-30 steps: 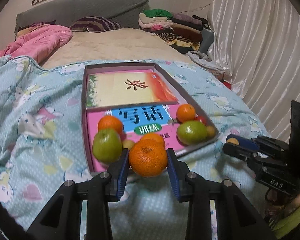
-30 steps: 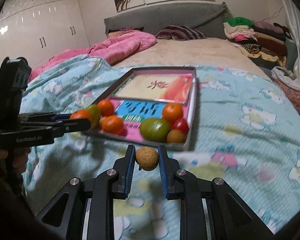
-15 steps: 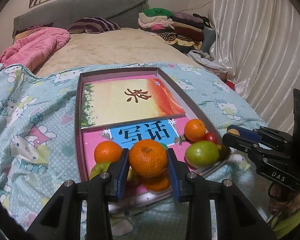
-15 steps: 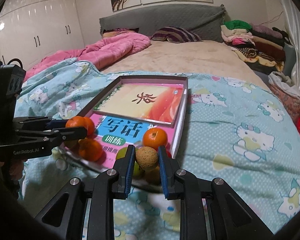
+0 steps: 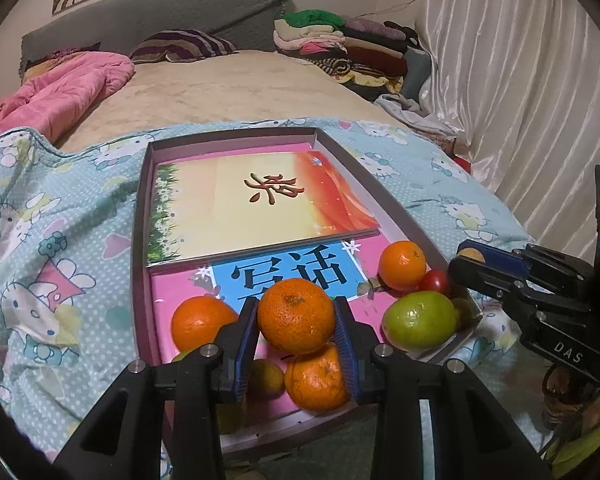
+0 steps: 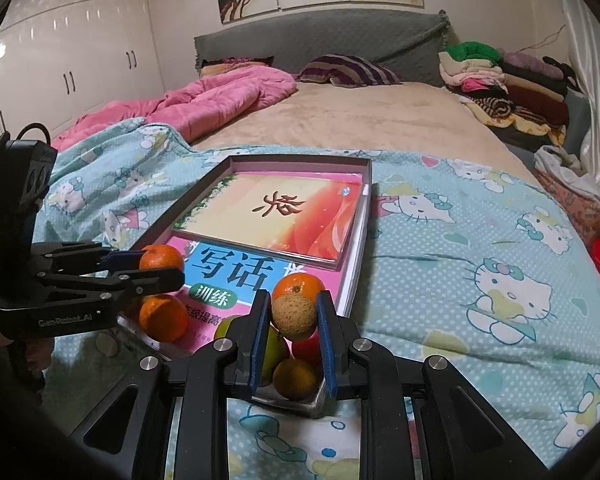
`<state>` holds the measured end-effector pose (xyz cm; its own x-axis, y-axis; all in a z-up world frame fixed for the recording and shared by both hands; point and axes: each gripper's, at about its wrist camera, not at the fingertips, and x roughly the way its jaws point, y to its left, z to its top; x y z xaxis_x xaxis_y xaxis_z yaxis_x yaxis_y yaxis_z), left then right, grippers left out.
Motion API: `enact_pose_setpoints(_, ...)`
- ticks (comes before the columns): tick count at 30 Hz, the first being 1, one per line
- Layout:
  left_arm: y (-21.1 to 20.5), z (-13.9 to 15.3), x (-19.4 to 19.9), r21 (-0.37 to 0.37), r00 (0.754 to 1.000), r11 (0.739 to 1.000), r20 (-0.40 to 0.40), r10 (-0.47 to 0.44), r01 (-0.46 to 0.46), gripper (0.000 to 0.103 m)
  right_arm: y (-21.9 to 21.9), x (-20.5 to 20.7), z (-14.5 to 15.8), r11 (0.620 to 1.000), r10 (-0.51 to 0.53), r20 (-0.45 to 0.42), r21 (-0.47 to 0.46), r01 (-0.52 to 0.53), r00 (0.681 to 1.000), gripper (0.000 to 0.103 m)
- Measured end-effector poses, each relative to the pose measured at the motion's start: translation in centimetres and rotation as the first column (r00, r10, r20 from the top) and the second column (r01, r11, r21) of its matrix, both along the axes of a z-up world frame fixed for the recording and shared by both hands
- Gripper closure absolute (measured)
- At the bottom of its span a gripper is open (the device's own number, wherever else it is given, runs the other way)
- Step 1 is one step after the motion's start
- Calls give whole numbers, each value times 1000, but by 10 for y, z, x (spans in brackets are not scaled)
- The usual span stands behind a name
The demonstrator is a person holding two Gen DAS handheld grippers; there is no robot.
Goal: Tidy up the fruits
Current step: 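Carry the mandarin and brown fruit over the tray and lower them inside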
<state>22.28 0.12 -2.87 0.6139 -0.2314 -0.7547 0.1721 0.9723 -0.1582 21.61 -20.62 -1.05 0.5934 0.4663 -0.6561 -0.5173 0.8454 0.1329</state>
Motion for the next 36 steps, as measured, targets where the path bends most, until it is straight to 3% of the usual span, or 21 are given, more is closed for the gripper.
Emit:
enact_pose_setpoints(26, 0, -12, 17, 11, 999, 1000, -28, -23, 24, 66, 4, 6, -16, 1000, -7, -10, -23, 7, 1000, 79)
enact_pose_setpoints(36, 1, -12, 17, 18, 1000, 1000, -26, -16, 16, 65, 0, 1, -13, 1000, -10, 3, -7, 10, 1000, 65)
